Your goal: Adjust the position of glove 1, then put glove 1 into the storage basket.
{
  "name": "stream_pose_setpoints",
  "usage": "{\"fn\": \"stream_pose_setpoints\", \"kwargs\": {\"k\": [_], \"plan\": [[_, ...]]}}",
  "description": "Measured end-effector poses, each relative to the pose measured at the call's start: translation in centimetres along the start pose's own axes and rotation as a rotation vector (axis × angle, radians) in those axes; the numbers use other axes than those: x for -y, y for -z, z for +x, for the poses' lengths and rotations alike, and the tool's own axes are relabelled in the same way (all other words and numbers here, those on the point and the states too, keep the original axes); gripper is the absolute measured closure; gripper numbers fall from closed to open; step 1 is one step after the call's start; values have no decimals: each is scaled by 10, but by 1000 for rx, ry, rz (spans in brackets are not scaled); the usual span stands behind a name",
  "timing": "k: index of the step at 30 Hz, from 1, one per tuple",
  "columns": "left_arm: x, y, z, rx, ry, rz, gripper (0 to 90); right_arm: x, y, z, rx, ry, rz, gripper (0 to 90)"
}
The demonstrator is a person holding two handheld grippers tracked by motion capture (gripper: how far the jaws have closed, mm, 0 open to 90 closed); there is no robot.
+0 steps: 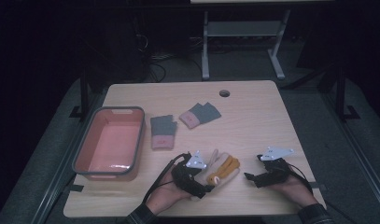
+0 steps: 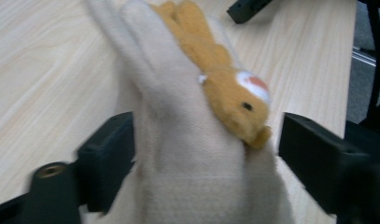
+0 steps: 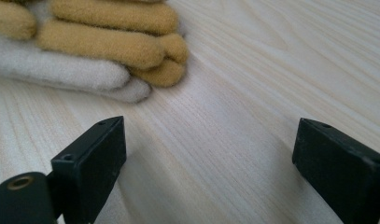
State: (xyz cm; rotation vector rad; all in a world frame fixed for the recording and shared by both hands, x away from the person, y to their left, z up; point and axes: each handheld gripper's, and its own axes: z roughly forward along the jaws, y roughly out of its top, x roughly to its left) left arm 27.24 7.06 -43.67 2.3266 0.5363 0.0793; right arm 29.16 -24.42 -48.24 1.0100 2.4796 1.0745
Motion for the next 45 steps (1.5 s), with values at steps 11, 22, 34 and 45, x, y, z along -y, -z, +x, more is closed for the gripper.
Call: {"fn": "stream_pose_setpoints", "kwargs": {"k": [11,22,34,45], "plan": [[7,20,12,-12,50,-40,129,0,0,0,0,1,0,96],[6,-3,8,-7,15,19,121,0,0,0,0,1,1,96],[10,-23,11,18,33,73,122,0,0,0,0,1,1,96],[11,-23,9,52,-12,67,328,0,0,0,0,1,1,96]]}}
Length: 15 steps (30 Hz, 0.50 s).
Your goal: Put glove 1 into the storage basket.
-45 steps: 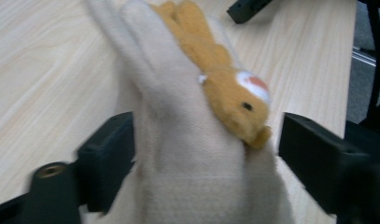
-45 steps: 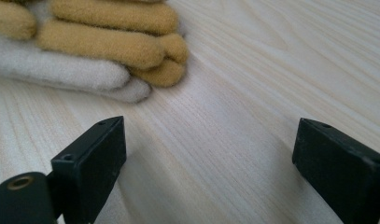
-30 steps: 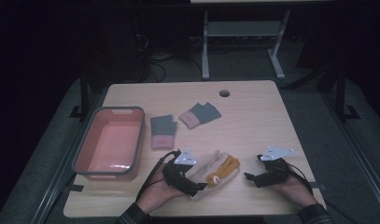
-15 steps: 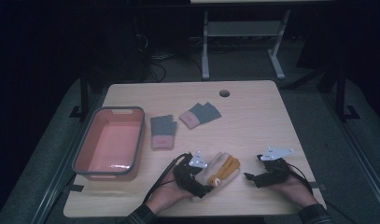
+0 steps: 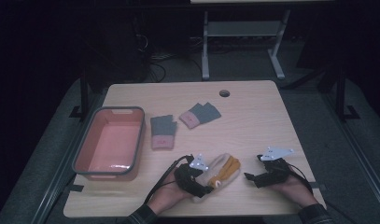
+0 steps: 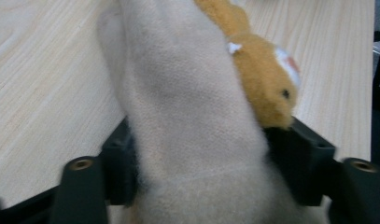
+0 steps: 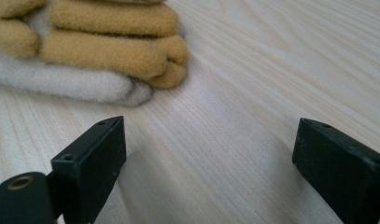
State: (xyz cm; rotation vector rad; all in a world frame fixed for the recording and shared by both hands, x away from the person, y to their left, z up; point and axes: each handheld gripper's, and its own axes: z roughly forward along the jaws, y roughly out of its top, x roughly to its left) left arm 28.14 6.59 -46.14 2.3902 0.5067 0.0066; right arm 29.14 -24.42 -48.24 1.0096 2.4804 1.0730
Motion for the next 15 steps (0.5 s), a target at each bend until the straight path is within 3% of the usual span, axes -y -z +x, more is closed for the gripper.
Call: {"fn": "stream_pose_setpoints", "kwargs": {"k": [9,15], "plan": [[1,3,9,76,53,-4,674,0,0,0,0,0,0,96],[0,4,12,103,66,-7,754,0,0,0,1,1,-1,96]]}}
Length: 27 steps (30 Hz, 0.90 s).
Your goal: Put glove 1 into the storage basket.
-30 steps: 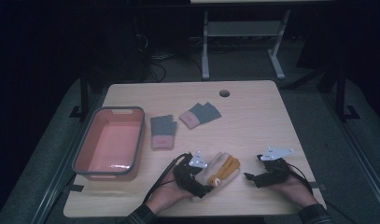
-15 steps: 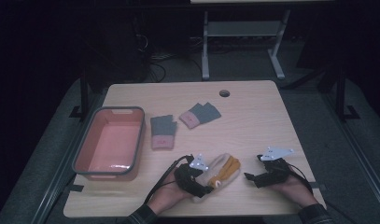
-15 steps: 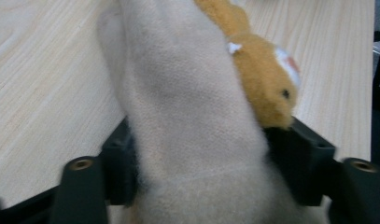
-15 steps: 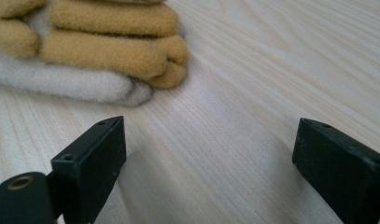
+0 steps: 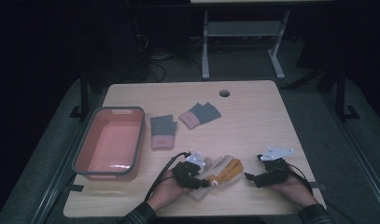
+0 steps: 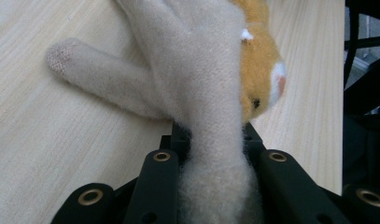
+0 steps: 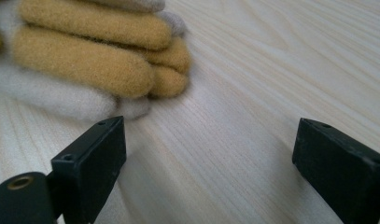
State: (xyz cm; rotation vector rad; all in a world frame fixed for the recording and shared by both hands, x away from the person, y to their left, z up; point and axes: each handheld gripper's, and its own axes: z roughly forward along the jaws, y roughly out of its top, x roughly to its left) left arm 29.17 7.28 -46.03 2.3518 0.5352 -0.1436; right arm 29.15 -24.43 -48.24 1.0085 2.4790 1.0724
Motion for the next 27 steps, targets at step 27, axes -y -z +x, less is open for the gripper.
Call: {"fn": "stream_pose_setpoints", "kwargs": {"k": [27], "plan": [[-11,69,21,-4,54,-174,765,0,0,0,-1,2,-1,96]]}}
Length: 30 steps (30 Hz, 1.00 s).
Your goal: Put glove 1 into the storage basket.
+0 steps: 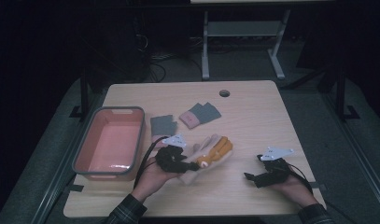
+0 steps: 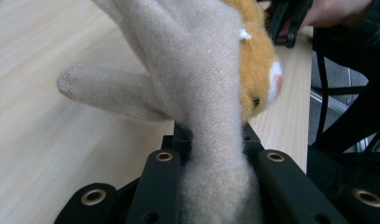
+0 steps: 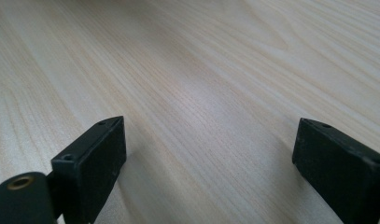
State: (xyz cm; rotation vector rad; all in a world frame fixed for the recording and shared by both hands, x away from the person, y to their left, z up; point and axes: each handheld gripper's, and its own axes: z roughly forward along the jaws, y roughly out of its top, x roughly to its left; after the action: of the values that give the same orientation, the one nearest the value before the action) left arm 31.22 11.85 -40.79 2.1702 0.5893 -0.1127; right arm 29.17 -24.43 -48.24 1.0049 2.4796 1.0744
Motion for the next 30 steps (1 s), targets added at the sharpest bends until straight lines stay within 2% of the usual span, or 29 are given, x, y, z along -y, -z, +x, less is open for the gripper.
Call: {"fn": "stream_pose_setpoints", "kwargs": {"k": [8,15,30], "plan": [[-7,24,7,-36,18,-35,765,0,0,0,0,-1,0,96],[-11,55,19,-95,46,-81,764,0,0,0,0,-1,0,96],[2,111,44,-219,120,-147,764,0,0,0,0,0,-1,96]]}}
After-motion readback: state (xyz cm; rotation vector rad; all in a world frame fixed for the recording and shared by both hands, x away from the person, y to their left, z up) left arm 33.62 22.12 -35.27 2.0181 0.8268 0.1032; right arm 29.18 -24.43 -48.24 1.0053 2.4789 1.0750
